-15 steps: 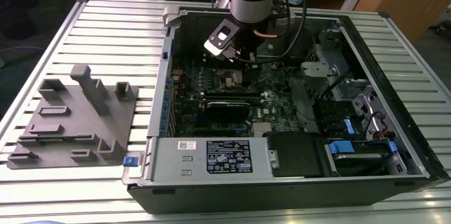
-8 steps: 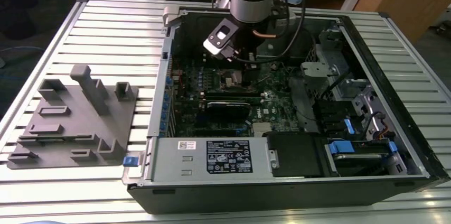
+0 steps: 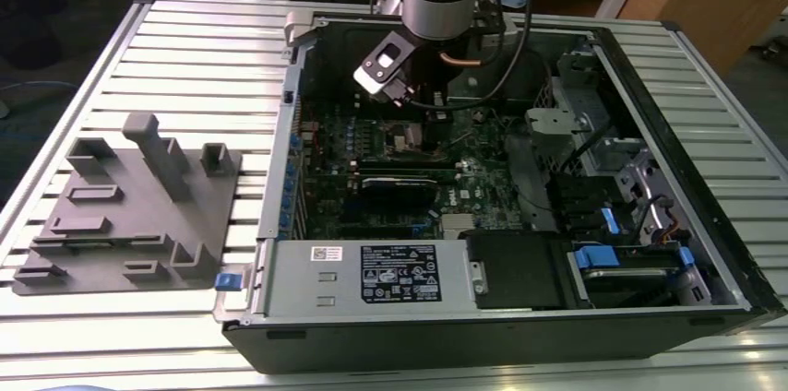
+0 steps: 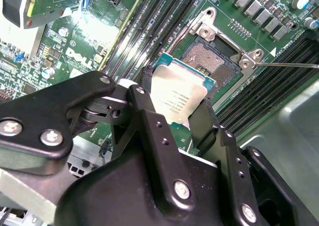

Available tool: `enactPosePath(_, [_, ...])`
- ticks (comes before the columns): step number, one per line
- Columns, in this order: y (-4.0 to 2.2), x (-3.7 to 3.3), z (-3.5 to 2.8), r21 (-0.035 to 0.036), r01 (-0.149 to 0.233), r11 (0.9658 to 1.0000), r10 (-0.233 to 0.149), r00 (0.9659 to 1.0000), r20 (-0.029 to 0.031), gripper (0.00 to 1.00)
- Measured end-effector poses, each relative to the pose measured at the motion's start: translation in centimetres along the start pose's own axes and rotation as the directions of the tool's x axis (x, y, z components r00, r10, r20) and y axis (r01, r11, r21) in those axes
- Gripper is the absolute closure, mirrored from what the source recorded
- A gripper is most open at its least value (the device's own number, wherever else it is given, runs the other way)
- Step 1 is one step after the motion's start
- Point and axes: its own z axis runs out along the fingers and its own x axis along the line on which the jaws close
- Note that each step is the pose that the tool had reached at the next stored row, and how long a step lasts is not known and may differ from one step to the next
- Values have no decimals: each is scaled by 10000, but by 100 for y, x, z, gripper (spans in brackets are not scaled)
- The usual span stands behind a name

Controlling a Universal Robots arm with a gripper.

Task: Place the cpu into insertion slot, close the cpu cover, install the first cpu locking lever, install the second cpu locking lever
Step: 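Place the cpu into insertion slot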

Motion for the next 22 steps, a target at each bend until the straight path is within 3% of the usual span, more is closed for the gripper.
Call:
enactPosePath(12, [0, 0, 0, 4, -128, 9999, 128, 9999, 10, 46])
enactPosePath(17, [0, 0, 1, 13, -467, 9989, 467, 9989, 38, 46])
enactPosePath(22, [0, 0, 1, 13, -486, 9988, 486, 9988, 39, 46])
